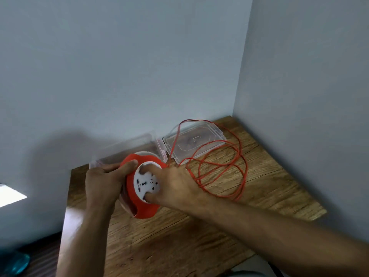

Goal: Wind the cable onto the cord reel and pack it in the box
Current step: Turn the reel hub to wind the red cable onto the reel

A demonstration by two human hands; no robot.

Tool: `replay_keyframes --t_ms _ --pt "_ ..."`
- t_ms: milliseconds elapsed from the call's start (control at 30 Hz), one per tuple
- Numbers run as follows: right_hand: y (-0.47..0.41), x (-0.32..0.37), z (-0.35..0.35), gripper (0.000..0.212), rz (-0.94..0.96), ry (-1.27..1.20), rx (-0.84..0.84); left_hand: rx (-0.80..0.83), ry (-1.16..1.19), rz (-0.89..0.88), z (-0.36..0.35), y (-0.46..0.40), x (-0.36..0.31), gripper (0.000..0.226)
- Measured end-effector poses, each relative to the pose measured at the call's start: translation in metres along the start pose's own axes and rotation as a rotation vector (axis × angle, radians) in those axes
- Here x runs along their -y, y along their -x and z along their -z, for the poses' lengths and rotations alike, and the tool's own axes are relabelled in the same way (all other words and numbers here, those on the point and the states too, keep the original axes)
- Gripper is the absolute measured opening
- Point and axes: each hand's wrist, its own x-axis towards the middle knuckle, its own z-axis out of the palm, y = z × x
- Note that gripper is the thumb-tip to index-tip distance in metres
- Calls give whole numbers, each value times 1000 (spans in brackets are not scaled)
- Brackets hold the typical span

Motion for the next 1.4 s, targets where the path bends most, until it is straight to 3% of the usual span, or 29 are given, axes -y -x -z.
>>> replay_keyframes --t_ms 67,167,200,267,333,400,467,533,600,733,900,1000,1100,1167,1267,1333,1400 --pt "3 11 -6 62 -310 -278 2 -20 -14 -84 -5 7 -1 17" --pt "6 23 -9 54 -776 -884 58 -44 -65 -171 -11 17 5 24" --pt "6 24 -7 52 -887 -1073 115 -62 -68 -177 -12 17 8 20" --pt "9 21 0 41 -895 -1187 227 -92 -45 -141 -11 17 10 15" --pt "16 12 12 36 -700 -851 185 -94 23 -61 -8 15 10 15" --pt "24 -4 23 40 -271 -173 20 -83 86 20 -4 14 8 15" --pt "25 -14 35 50 206 208 58 -55 78 61 -2 11 6 17" --pt "18 -21 47 57 490 332 264 14 36 73 1 9 1 15" --pt "9 -24 53 57 600 409 368 89 9 87 3 7 -5 7" --pt "-4 -22 53 56 794 519 367 149 -47 95 3 0 -8 14" --pt "-21 -25 56 74 925 588 440 221 -121 134 3 -5 -4 18" --pt "-21 -26 49 72 1004 604 362 223 -116 146 0 -4 -1 24" --pt "-11 -22 34 61 761 501 373 170 -51 128 -1 -1 0 32" --pt "-3 -21 21 60 450 307 229 125 -19 75 -2 1 2 27" --pt "12 -3 -1 61 -185 -296 50 49 -3 -25 -8 5 5 9" --pt "15 13 -12 54 -590 -832 70 10 -16 -65 -12 7 8 11" --pt "15 23 -18 51 -879 -1207 114 -18 -58 -79 -16 7 11 12"
